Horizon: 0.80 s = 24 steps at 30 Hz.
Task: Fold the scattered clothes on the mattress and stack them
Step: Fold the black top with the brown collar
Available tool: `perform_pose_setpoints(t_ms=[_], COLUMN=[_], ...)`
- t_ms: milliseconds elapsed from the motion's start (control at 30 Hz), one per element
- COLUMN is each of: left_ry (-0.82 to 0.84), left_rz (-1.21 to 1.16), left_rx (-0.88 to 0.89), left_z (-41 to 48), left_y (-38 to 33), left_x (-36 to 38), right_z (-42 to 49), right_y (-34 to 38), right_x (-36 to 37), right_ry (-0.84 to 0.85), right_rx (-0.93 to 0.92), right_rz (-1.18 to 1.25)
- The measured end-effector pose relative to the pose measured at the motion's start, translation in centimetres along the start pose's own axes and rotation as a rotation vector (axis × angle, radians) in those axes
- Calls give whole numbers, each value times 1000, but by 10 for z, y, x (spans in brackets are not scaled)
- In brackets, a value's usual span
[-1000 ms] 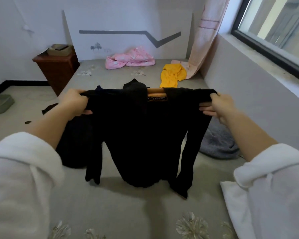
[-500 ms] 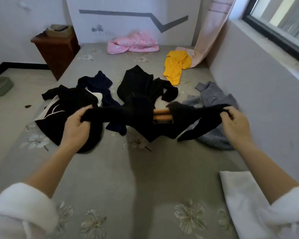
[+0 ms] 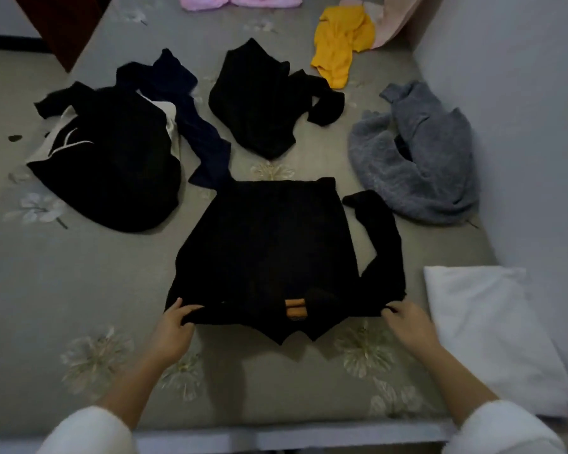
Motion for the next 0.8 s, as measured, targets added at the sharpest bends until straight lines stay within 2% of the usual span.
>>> perform_pose_setpoints(t_ms=[100,200,300,367,433,467,567,633,700,767,800], left_ry=[56,113,-25,-133,-150,-120,139,214,253,270,267], left_rz=[24,165,343,321,179,71,-350,-626,-999,-1271,-1333], left_rx=[-46,-53,-30,-113,-238,-305,-533,-634,-715,-766,-780], left_z=[-12,-23,-31,-40,-49,-52,-58,-55,-49,-41,-37], left_y=[22,46,68,75,77,77,70,54,30,11,5], left_x=[30,59,84,94,109,119,164,187,204,213,214], right_z=[-7,-9,-16,-27,-40,-46,-55,-50,-41,-29,-22], right_y=[-29,-64,-88,-97,-104,-106,-94,-72,-53,-38,-34], right_x=[37,69,91,107,128,143,197,215,220,216,214], right_ry=[35,95,41,-77,-143,-122,81,154,153,120,111], right_rx=[24,72,161,276,426,508,753,774,744,694,671], right_rz=[-73,-118,-94,92,254,350,885,1146,1387,1534,1549])
Point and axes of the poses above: each hand's wrist, its own z-axis towards the middle knuckle, its own x-axis out of the palm, y = z × x, the point moved 6 cm from there along z, towards the middle knuckle, and after that the axes turned 6 degrees about z, right-handed, at the moved point
